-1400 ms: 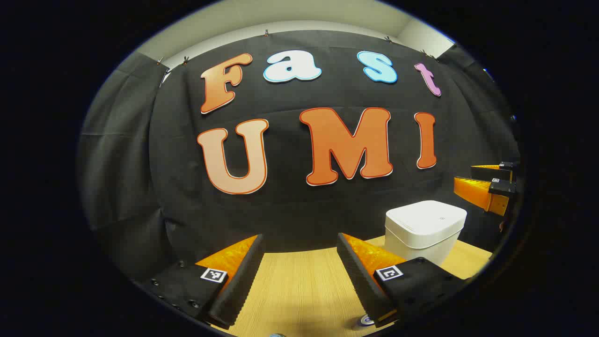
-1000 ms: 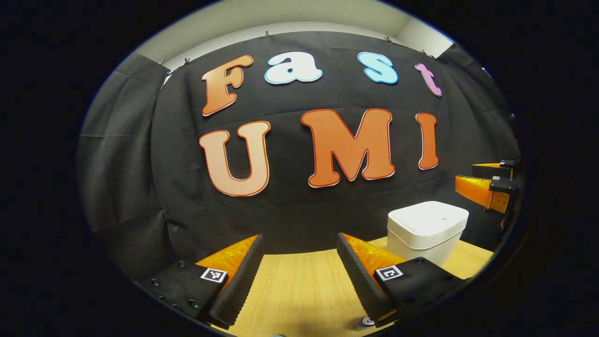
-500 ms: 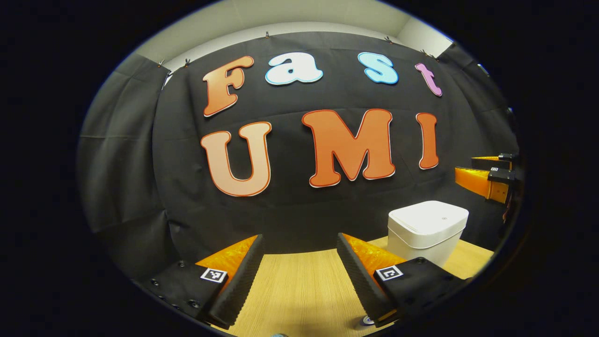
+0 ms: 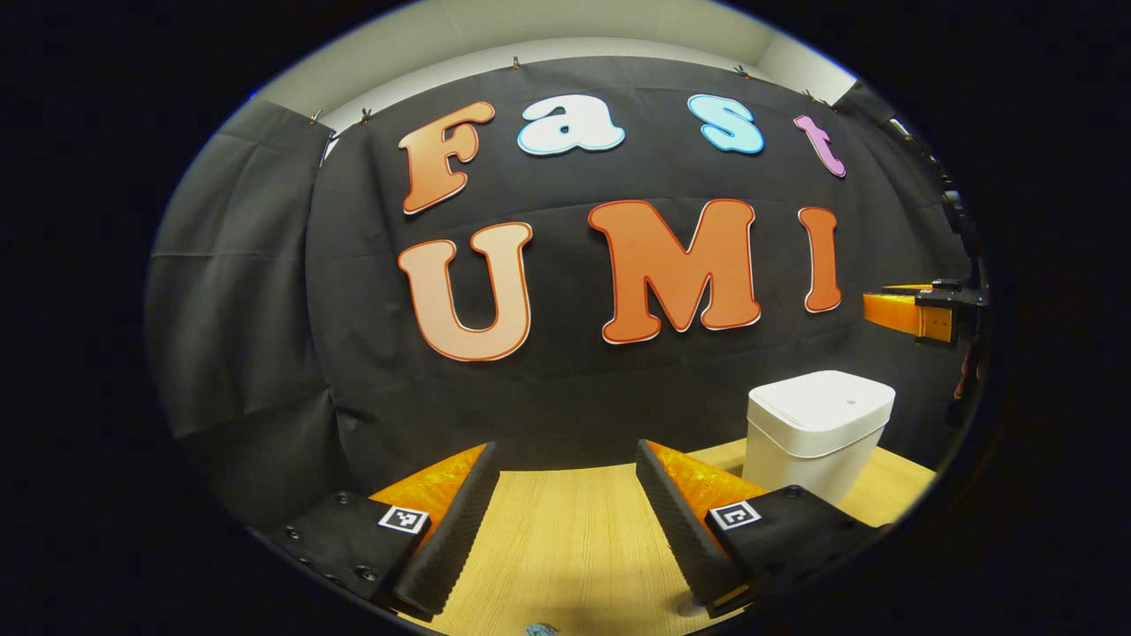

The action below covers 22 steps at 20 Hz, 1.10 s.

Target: Press the lid of the desktop garbage bin to open it, pick up the crumpled paper on the desktop and throw it into the bin, then pick up the pop can on the desktop and drop it into the bin, and finally close the garbage bin lid.

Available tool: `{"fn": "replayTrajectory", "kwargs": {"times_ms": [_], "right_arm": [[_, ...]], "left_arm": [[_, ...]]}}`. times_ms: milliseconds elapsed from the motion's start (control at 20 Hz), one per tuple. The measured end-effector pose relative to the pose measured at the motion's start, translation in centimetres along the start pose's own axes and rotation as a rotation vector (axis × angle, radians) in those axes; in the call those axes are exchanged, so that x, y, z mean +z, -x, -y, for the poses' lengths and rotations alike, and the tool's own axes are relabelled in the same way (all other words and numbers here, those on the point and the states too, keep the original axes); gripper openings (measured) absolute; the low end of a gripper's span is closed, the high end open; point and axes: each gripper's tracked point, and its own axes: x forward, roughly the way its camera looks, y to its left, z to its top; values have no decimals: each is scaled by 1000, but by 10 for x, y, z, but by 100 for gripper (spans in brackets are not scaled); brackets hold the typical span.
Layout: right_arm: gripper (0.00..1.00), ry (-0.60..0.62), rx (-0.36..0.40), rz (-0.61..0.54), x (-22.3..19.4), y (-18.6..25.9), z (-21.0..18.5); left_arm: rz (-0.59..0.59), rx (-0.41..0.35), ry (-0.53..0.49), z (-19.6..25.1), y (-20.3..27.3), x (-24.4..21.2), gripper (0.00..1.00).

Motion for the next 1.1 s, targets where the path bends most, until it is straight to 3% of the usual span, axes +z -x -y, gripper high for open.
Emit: {"fn": "replayTrajectory", "kwargs": {"times_ms": [100,200,350,500,900,1100], "right_arm": [[43,0,-4,-10,-1,-5,2],[36,-12,3,-52,-10,-12,1],[17,-68,-32,-103,-22,-18,11],[4,-79,-80,-151,-34,-24,25],[1,-84,-41,-357,-80,-37,32],[1,-73,-26,-406,-94,-44,30]], "left_arm": [[-4,10,1,-3,0,-3,99],[-8,15,1,-4,0,-4,99],[-16,24,0,-8,-3,-8,99],[-29,29,5,-9,-4,-13,100],[-56,57,3,-15,-8,-22,99],[-79,59,21,-13,-9,-32,99]]}}
